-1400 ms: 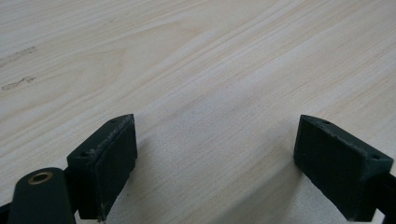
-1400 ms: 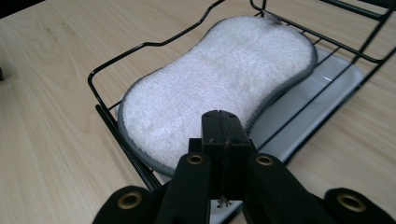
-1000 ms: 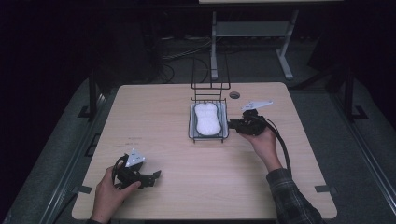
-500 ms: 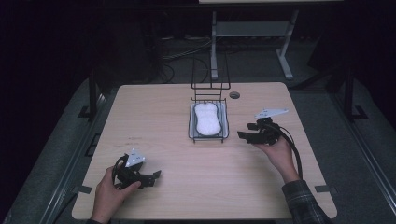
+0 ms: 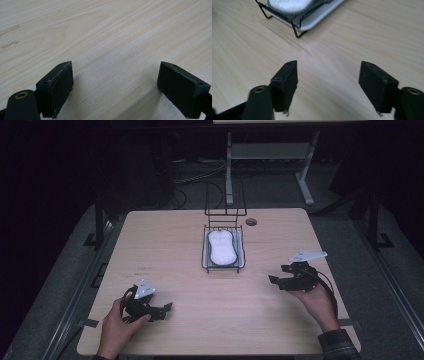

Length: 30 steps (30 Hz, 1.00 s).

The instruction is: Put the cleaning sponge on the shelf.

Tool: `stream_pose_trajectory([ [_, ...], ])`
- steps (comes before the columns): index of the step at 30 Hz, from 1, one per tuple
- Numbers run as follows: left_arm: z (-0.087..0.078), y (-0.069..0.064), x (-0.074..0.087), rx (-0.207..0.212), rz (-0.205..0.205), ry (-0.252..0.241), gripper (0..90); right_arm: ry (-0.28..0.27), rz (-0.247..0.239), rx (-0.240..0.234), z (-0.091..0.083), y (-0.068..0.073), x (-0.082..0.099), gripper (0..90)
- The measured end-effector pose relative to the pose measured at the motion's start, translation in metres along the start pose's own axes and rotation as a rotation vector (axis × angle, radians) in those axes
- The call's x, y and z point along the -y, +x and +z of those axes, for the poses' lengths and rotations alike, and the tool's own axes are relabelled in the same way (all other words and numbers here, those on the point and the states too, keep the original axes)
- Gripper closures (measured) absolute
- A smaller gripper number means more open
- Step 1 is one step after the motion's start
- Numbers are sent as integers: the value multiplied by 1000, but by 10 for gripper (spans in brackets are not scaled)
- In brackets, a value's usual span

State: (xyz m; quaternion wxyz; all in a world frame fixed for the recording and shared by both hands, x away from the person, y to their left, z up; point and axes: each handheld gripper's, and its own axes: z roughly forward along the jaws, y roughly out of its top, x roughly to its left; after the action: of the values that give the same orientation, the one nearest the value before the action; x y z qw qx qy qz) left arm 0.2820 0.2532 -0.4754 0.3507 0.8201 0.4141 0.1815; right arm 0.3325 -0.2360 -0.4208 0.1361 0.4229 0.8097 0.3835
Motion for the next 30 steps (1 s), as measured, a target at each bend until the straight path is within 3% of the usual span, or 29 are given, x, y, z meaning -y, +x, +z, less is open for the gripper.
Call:
stream_pose_trajectory([
  [8,0,0,0,0,4,1,127,5,52,11,-18,-2,27,262],
  [13,0,0,0,-1,1,-1,127,24,39,51,-24,3,46,216],
  [21,0,0,0,-1,1,-2,127,69,33,61,-23,4,68,164],
  [30,0,0,0,-1,1,-1,127,143,-10,97,-14,8,83,136],
])
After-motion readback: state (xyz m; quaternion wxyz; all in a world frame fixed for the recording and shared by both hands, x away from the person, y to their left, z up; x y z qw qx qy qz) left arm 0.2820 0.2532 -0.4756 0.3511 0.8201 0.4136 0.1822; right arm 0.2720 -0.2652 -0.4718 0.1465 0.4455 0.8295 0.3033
